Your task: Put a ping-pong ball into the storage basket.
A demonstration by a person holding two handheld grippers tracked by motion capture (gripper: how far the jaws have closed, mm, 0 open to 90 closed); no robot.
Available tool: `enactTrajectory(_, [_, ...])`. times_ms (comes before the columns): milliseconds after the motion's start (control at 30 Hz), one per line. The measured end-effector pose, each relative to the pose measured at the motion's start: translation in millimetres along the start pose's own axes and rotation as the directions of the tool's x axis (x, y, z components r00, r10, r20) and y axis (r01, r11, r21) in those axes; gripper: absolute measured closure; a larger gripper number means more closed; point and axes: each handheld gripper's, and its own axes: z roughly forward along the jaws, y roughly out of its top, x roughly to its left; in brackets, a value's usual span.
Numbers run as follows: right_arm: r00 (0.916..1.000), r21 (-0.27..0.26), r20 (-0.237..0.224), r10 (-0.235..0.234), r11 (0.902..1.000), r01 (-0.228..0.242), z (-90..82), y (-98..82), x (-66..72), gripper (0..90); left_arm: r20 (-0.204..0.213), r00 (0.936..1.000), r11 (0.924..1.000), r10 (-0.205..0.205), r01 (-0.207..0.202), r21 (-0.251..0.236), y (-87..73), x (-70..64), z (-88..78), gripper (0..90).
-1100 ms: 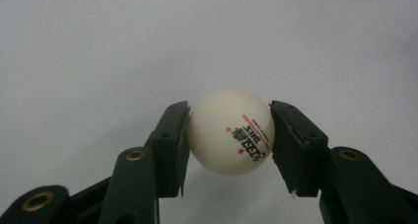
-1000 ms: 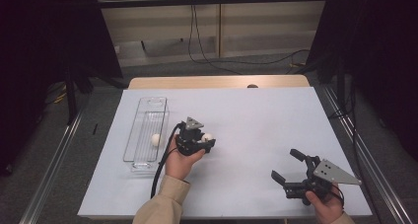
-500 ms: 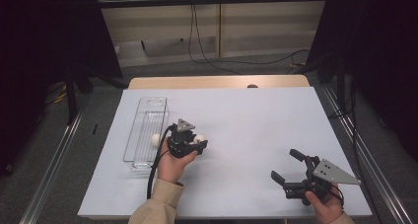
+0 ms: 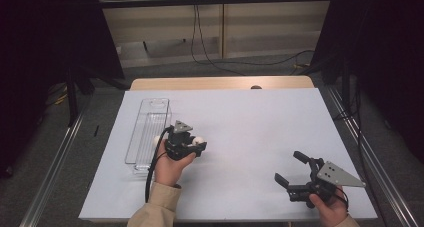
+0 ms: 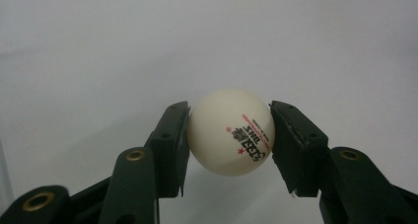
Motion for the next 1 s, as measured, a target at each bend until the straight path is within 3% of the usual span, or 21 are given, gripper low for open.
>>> enactTrajectory(1000, [0.9999,0.013,0.012,-0.009,0.9999,0.009,2.5,-1.4,0.5,1.7,-0.021,0.9995,0.9995,-0.023,0.022,-0.024,-3.6,14.5,-15.7,51.2])
